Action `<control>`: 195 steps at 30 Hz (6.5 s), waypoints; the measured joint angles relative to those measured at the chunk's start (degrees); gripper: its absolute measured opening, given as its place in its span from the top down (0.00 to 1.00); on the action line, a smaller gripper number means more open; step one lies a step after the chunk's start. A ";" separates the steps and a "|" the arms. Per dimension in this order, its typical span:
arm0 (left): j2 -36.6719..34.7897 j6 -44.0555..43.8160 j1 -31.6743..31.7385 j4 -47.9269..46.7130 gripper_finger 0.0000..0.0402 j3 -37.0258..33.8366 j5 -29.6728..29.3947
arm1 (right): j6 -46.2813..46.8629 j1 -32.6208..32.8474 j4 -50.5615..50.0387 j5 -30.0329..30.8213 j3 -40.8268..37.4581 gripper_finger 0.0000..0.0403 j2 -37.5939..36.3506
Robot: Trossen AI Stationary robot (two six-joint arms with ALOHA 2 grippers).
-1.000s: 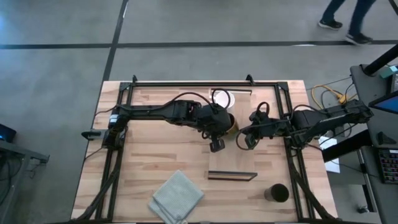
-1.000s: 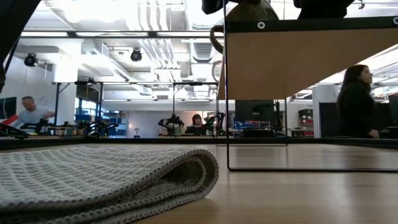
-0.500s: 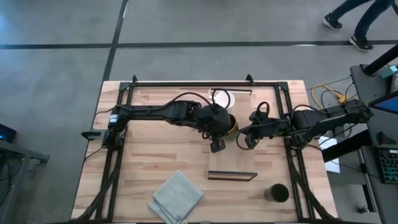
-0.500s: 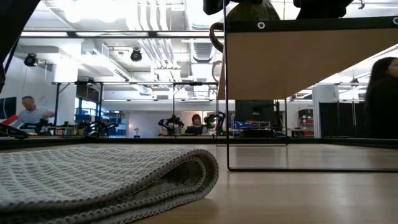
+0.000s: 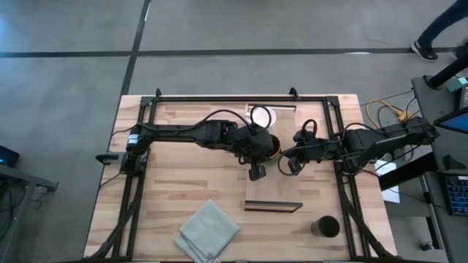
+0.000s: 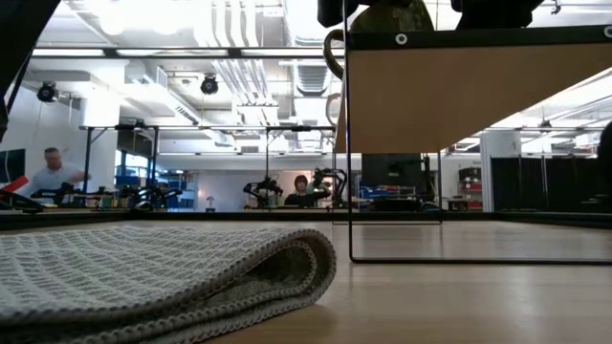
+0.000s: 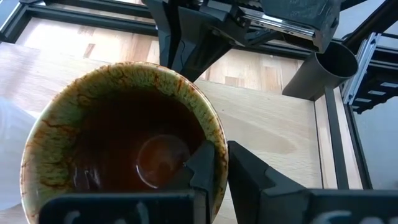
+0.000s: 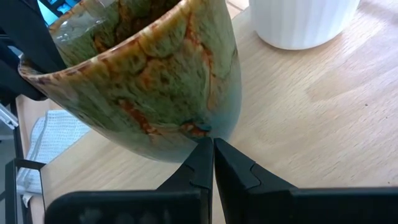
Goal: Stack small to large cups/mugs on shelf
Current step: Put the brown mug on the shelf, then adjust the white mug on the shelf, then put the black cup on the shelf
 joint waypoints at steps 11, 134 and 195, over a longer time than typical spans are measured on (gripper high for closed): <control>0.03 0.00 0.02 0.58 0.96 -0.16 0.02 | -0.02 0.00 0.06 -0.02 0.00 0.98 0.00; -5.47 -4.22 17.00 5.13 1.00 -10.43 -3.23 | 10.03 17.25 -3.00 -4.00 0.02 0.98 -13.51; -16.65 0.46 10.12 2.84 1.00 -8.13 -2.12 | -5.85 18.38 -3.14 -10.23 14.38 0.98 -11.48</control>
